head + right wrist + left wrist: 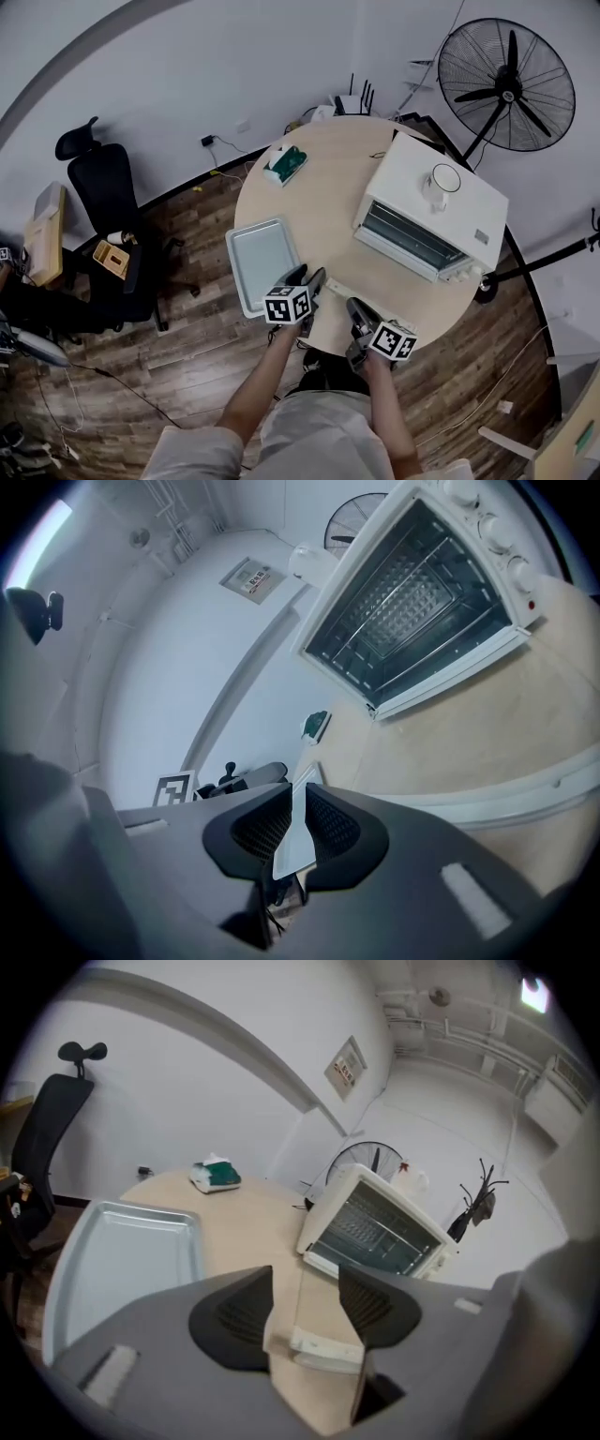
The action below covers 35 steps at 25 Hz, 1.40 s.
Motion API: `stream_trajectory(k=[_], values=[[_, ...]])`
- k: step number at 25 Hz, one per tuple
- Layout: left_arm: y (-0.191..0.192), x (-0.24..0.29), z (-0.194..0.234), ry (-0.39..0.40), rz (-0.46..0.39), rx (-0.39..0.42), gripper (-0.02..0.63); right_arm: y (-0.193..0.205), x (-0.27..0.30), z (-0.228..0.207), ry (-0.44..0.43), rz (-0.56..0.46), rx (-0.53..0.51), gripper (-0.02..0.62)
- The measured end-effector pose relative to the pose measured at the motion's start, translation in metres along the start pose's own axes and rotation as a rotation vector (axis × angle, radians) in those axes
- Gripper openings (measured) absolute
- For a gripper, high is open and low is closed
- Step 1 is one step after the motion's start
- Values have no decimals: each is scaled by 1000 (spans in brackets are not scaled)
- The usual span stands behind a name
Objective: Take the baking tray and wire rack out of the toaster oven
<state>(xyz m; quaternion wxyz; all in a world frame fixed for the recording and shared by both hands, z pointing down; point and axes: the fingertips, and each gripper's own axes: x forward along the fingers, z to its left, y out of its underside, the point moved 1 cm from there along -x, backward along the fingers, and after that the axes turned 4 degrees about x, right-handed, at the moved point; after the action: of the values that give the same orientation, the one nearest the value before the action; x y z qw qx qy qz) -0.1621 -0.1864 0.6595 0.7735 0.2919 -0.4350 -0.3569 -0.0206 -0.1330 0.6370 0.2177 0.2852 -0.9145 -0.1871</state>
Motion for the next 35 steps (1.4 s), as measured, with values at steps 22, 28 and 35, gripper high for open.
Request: stream_trajectory(k=[22,28,35], values=[[-37,162,-185,478,-74,-548,255,-72,-114,-67,188,-278,19,41],[-40,200,-191,460,-136,-704,238,-78,-140,-91,213,-308,47,41],[-50,230,-190,456,-213,-783,196,-86,-157,-104,226,-301,28,41]])
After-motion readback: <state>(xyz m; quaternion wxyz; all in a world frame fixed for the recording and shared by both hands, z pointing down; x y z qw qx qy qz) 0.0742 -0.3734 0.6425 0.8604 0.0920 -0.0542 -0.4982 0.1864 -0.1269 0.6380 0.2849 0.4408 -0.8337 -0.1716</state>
